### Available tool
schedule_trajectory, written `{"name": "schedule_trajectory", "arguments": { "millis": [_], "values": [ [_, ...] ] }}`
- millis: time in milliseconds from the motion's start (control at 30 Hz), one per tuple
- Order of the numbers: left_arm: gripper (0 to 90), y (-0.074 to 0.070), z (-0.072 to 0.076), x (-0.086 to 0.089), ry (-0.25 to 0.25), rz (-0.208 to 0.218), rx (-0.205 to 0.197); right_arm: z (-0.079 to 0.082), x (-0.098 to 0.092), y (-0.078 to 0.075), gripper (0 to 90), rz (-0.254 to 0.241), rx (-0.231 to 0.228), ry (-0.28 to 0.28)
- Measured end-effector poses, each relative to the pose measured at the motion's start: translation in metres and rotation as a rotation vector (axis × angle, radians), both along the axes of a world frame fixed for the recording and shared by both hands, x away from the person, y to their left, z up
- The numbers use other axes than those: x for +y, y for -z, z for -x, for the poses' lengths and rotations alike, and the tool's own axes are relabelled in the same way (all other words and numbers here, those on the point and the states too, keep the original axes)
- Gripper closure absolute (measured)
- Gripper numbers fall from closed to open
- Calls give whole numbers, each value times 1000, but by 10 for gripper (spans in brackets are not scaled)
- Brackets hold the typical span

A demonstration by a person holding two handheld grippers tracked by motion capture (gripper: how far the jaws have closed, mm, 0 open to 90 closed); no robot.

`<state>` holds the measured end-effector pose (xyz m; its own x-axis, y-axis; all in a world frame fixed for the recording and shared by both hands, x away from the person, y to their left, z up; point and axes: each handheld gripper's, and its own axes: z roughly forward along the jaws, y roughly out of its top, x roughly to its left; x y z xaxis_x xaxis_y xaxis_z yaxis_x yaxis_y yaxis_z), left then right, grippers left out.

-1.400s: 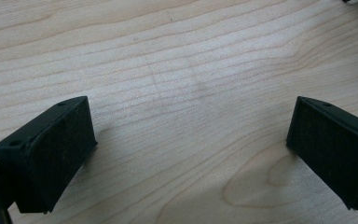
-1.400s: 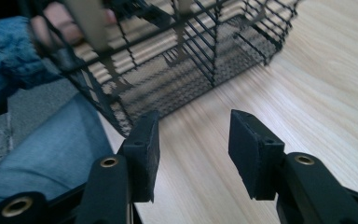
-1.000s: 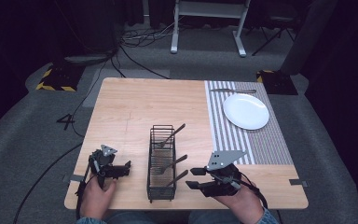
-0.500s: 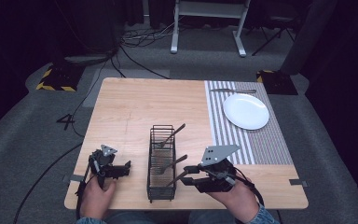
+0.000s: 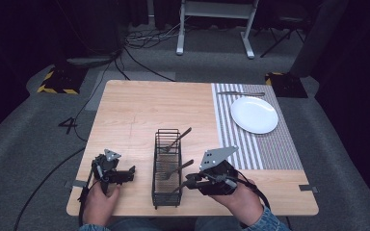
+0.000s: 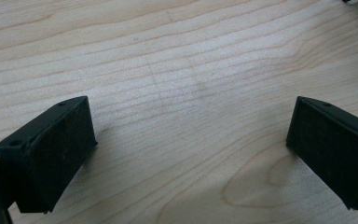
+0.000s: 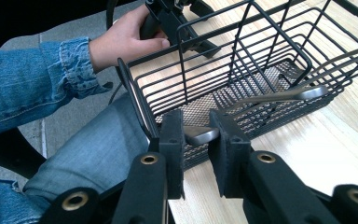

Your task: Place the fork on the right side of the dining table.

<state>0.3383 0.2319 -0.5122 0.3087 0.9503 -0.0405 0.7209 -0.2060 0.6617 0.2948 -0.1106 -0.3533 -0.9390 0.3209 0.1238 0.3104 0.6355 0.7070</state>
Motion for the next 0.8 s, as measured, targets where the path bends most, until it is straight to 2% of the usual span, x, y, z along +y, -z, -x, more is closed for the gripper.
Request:
{"name": "schedule_trajectory", "arguments": {
  "millis": [33,100,333,500,567,667,800],
  "values": [
    [11,0,0,0,-1,-1,-1,0,0,-1,781,-9,17,-4],
    [11,0,0,0,0,-2,-1,0,0,-1,788,-16,19,-10],
    [11,0,0,0,0,-2,0,8,12,-11,805,-7,-31,-37],
    [11,0,0,0,0,-1,0,10,15,-17,823,-11,-48,-41],
    [11,0,0,0,0,-2,0,12,14,-24,863,-19,-83,-34],
    [11,0,0,0,0,-1,0,12,12,-30,864,-26,-88,-31],
    [11,0,0,0,0,-1,0,14,10,-44,864,-45,-120,-16]
  ]
}}
